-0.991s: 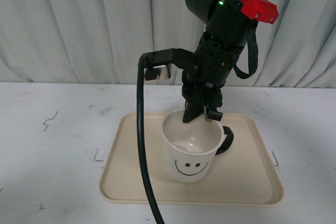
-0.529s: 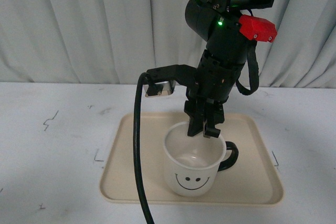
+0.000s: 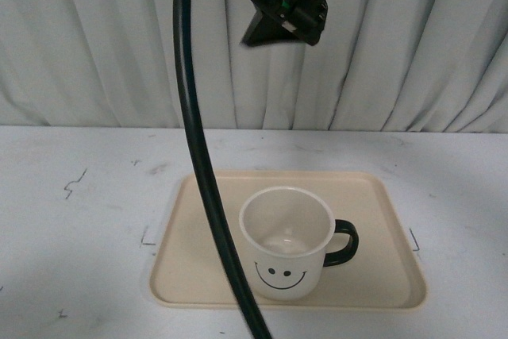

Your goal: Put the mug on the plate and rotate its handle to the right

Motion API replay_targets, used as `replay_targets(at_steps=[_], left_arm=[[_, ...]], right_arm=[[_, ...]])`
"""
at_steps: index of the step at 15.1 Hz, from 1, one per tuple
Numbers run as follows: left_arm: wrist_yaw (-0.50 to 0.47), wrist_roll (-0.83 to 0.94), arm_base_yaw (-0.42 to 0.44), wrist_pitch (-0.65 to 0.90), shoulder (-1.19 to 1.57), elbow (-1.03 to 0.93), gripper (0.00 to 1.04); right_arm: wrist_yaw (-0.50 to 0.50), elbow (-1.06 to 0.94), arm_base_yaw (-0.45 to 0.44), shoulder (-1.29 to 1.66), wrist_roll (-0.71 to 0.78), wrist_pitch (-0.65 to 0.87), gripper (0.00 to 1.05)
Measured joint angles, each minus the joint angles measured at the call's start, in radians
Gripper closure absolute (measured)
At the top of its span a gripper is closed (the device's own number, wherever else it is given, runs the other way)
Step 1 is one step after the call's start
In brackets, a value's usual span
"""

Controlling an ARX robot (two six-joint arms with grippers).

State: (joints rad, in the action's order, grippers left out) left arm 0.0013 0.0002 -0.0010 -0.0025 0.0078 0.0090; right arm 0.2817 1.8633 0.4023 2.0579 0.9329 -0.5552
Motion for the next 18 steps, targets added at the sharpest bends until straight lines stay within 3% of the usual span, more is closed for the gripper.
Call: replay_targets(at_steps=[2,3,5,6,7,13,18], left_arm=[[-0.003,0.000,0.000,-0.001,0.000,0.000,0.07],[-0.003,0.000,0.000,-0.001,0.000,0.000,0.07],[-0.002,0.000,0.000,-0.001,0.000,0.000,0.07],[-0.002,0.000,0.000,-0.001,0.000,0.000,0.07],[-0.002,0.000,0.000,-0.001,0.000,0.000,0.07],[-0.002,0.000,0.000,-0.001,0.000,0.000,0.07],[-0.002,0.000,0.000,-0.001,0.000,0.000,0.07]], right_arm=[[-0.491,-0.629,-0.034,-0.246,-0.499,0.808,0.47],[-0.567,-0.819,-0.082,-0.320,-0.660,1.050,0.58],[-0.550,-1.176,-0.170,-0.515,-0.866,1.451,0.87],[-0.513,-1.280,-0.175,-0.575,-0.890,1.508,1.00],[-0.495,-1.319,-0.176,-0.593,-0.895,1.514,1.03],[-0.408,-1.604,-0.277,-0.834,-0.918,1.524,1.03],[-0.320,-1.746,-0.349,-1.064,-0.918,1.421,1.03]])
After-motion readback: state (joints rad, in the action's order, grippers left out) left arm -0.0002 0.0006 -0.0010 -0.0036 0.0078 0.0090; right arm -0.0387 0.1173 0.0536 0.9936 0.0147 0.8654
